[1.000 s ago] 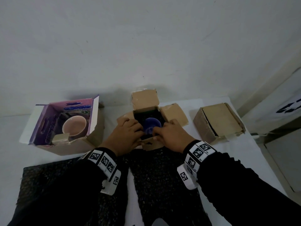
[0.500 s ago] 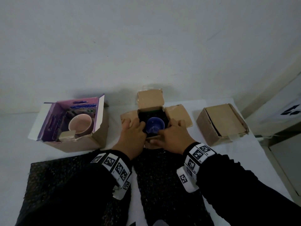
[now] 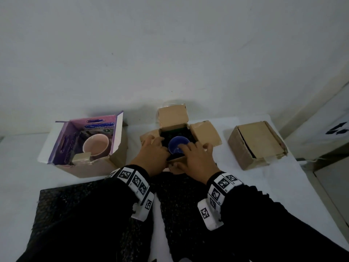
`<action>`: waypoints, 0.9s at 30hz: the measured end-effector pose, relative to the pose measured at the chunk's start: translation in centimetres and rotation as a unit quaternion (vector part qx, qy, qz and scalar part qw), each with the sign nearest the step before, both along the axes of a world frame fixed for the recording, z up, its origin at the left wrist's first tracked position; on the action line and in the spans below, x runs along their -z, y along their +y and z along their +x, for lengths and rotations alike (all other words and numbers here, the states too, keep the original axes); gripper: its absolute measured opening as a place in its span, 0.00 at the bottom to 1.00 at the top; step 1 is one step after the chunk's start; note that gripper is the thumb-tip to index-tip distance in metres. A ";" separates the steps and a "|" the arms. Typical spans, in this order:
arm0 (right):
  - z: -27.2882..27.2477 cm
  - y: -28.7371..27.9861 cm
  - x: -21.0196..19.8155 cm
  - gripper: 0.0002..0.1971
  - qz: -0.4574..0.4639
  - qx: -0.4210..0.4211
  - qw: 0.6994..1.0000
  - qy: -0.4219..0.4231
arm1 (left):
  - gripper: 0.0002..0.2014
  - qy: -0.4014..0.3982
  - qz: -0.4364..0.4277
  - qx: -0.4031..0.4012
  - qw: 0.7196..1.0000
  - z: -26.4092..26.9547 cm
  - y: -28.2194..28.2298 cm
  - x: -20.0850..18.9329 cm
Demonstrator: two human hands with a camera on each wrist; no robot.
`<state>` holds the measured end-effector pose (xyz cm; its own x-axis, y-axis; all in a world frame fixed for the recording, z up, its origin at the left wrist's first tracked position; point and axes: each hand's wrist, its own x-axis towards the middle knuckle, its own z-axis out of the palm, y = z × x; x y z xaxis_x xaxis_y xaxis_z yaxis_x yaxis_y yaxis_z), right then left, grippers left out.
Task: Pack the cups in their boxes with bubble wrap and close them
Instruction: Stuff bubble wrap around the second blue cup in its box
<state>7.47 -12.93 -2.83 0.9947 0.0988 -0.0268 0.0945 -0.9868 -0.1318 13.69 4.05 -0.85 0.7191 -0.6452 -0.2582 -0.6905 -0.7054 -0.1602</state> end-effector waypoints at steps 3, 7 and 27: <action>0.2 -0.5 0.9 0.21 0.043 -0.037 0.998 0.031 | 0.24 0.007 -0.111 0.030 0.993 1.2 0.5 0.2; 0.1 -0.6 1.3 0.14 0.110 -0.043 0.993 -0.014 | 0.45 -0.056 -0.078 0.005 0.995 2.1 0.2 -1.2; 0.1 0.1 0.3 0.13 -0.009 -0.115 0.993 -0.022 | 0.51 -0.023 -0.020 -0.021 0.999 2.3 0.3 -0.1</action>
